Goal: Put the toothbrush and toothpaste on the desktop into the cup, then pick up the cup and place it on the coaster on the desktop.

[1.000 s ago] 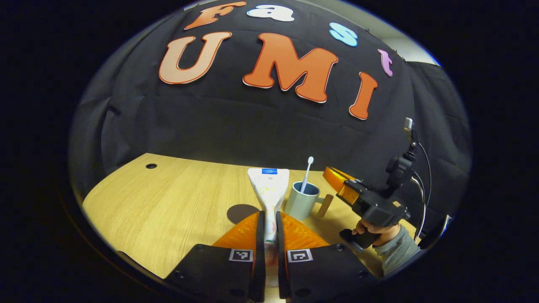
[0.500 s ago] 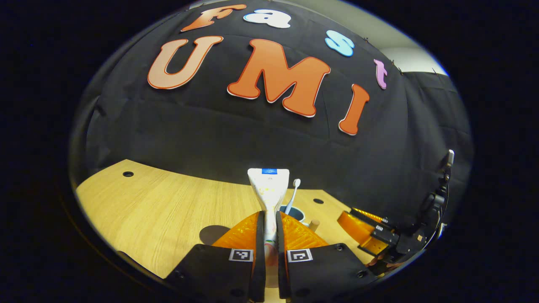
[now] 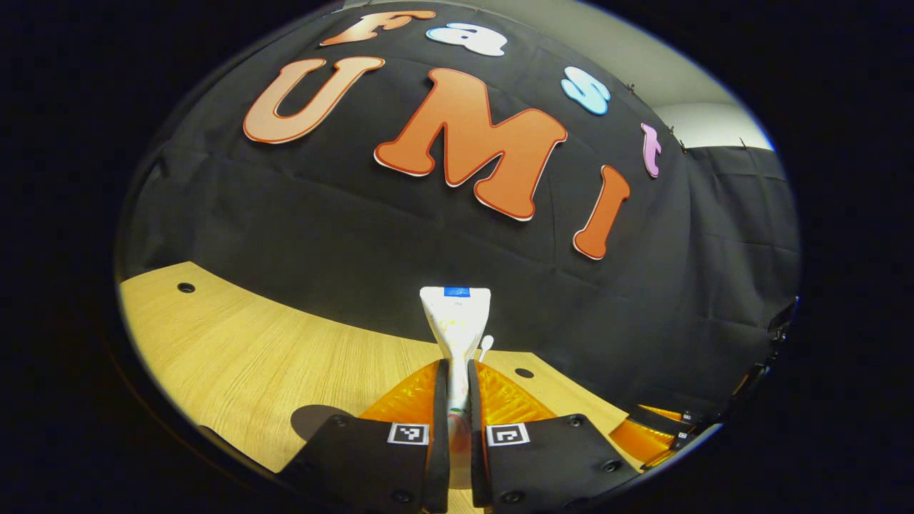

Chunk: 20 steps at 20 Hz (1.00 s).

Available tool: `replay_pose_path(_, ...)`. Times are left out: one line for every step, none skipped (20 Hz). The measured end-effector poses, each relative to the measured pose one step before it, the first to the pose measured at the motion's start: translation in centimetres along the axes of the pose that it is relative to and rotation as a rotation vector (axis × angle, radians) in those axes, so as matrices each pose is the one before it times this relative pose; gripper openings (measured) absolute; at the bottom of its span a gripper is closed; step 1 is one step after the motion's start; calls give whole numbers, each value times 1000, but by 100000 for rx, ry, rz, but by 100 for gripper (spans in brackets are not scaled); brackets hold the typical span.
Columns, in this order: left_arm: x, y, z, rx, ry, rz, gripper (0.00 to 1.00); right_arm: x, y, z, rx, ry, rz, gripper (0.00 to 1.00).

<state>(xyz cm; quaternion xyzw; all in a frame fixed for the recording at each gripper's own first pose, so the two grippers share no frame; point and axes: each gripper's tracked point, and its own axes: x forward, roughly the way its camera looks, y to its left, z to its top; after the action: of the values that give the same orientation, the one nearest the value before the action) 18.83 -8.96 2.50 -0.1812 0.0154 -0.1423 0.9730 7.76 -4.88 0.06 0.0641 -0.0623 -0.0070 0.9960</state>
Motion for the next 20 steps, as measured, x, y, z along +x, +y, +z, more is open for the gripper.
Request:
replay_pose_path(640,-277,45,152,-1039,-883,16,-258,-176,-167,-337,417,-483,68)
replay_pose_path(527,-314,231,210,-1477,-445,15,-381,-243,-115,-45,371,-155,69)
replay_pose_path(695,-153,379,466,-1282,-922,15,-222,-73,-99,73,347,-87,70)
replay_pose_path(479,-109,137,741,-1263,-177,16,-395,-146,-3,53,262,-2,70)
replay_pose_path(275,-273,36,442,-1071,-682,15,-372,-82,-63,-37,133,-138,70)
replay_pose_path(422,-360,-58,340,-875,-701,16,-346,-66,14,-139,106,-80,70)
replay_pose_path(447,-184,-94,275,-626,-522,16,-380,-85,-3,-225,239,-72,70)
replay_pose_path(515,-265,-106,516,-339,-330,16,-505,-75,-5,-198,44,-15,70)
replay_pose_path(646,-231,-145,183,-170,-304,15,-365,-8,-36,-203,146,-117,70)
replay_pose_path(493,-236,-312,815,249,-326,16,-362,-151,89,-284,-46,-134,70)
replay_pose_path(523,83,-347,371,451,811,16,-363,-70,-18,-377,40,-190,70)
replay_pose_path(401,-75,-245,-192,139,39,15,-421,-162,-90,-524,171,-153,70)
replay_pose_path(492,31,-209,-648,-284,445,16,-217,-85,23,-418,160,-135,70)
replay_pose_path(426,54,-173,-203,-87,338,16,-278,-202,-152,-212,341,-277,70)
replay_pose_path(453,188,-271,-390,-130,646,16,-374,-180,-91,286,247,0,70)
replay_pose_path(443,94,-253,-56,336,38,16,-285,-203,-94,377,714,-268,70)
replay_pose_path(502,164,-368,38,166,501,16,-283,-129,-252,337,394,-131,70)
replay_pose_path(450,46,-418,575,762,-92,16,-221,-233,-27,45,360,-523,70)
replay_pose_path(283,20,-381,641,485,123,16,-161,-222,-219,-120,356,-509,70)
replay_pose_path(274,-78,-85,451,-131,-483,16,-213,-241,-76,-49,202,-439,70)
